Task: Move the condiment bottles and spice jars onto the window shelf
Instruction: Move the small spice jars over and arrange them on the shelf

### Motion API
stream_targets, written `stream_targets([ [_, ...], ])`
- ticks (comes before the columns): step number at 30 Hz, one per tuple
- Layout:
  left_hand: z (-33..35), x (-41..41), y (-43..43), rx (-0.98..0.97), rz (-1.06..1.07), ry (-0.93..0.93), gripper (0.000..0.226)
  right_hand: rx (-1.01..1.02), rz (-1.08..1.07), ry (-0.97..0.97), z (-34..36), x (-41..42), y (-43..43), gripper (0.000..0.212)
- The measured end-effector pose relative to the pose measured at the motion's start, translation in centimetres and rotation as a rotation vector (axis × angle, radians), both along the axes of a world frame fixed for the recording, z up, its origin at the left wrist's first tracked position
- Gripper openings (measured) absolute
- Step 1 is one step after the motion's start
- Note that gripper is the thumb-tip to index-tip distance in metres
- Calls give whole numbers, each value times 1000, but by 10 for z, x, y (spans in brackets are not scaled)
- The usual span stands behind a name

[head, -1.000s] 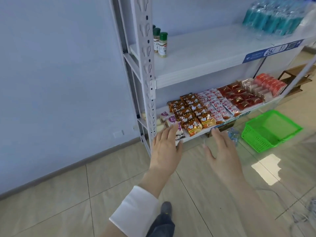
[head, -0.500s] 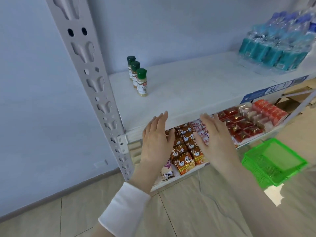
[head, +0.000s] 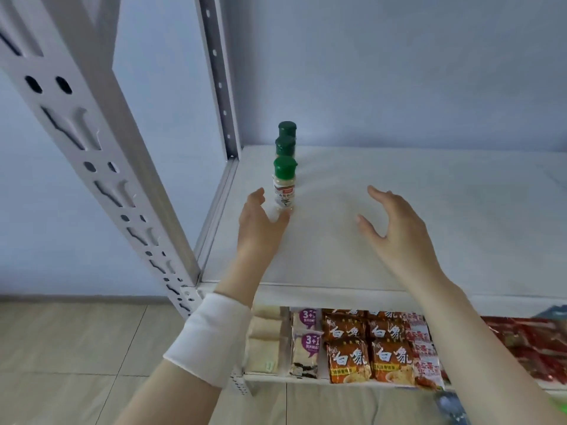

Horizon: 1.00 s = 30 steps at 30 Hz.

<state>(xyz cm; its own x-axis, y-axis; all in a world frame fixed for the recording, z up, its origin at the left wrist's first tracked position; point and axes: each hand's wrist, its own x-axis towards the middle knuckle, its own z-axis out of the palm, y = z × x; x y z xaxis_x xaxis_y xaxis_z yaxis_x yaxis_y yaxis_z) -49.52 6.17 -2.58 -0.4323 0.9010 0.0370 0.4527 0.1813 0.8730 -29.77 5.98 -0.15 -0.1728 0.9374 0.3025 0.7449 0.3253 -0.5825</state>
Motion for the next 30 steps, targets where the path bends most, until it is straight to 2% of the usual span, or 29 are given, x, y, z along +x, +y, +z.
stream_targets([
  [3, -4, 2, 15, -46, 38, -31, 70, -21, 70, 60, 3, -7, 35, 49],
  [9, -8, -1, 36, 26, 121, -180, 70, -104, 173, 140, -5, -44, 94, 48],
  [18, -16, 0, 51, 41, 105, -66, 46, -227, 206, 227, -20, -73, 148, 45],
  [25, -11, -8, 51, 32, 109, -77, 32, -248, 286, 256, -21, -98, 163, 51],
  [30, -7, -26, 44, 51, 215, -179, 29, -275, 255, 270, -31, -107, 166, 50],
])
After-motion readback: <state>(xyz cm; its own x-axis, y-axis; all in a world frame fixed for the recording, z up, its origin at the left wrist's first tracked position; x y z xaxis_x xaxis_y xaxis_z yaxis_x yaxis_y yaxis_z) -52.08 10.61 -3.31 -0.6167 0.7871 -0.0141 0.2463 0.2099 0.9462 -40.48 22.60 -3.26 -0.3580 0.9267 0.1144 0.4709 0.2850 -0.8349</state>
